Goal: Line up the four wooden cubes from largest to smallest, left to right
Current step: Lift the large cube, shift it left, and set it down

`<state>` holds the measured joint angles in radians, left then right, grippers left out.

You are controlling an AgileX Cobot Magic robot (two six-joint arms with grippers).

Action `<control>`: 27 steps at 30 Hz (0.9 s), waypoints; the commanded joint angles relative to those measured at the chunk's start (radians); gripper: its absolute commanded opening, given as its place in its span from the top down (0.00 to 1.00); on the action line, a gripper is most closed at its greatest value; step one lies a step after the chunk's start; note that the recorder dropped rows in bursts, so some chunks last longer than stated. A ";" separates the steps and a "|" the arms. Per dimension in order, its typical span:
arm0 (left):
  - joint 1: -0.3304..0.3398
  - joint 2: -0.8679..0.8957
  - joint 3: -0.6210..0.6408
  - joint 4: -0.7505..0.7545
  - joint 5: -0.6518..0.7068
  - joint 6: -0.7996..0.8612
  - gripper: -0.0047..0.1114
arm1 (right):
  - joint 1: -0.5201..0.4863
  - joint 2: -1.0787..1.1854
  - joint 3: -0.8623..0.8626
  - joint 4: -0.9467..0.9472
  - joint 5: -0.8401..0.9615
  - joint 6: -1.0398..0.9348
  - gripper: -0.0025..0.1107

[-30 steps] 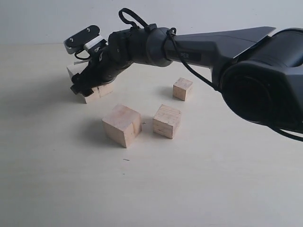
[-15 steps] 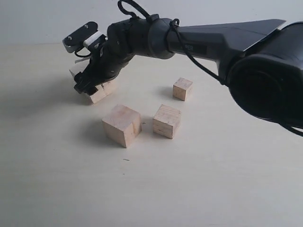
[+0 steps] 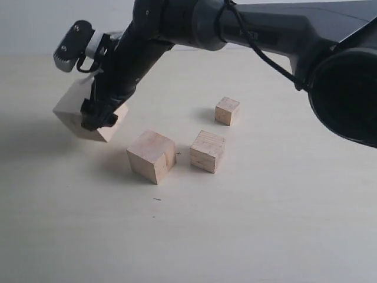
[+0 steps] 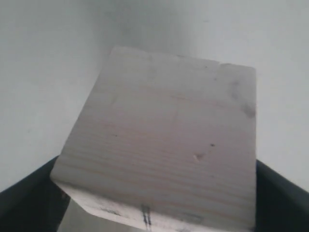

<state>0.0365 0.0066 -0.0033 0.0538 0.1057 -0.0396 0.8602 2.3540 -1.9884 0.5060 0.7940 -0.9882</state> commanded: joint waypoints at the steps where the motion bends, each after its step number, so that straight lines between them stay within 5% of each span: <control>1: 0.002 -0.007 0.003 -0.010 -0.003 0.003 0.94 | -0.001 0.019 -0.004 0.136 0.061 -0.194 0.98; 23: 0.002 -0.007 0.003 -0.010 -0.003 0.003 0.94 | -0.001 0.094 -0.004 0.028 0.065 -0.241 0.98; 27: 0.002 -0.007 0.003 -0.010 -0.003 0.003 0.94 | -0.001 0.096 -0.004 0.028 0.031 -0.241 0.82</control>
<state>0.0365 0.0066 -0.0033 0.0538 0.1057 -0.0377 0.8602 2.4391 -1.9901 0.5828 0.8676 -1.2208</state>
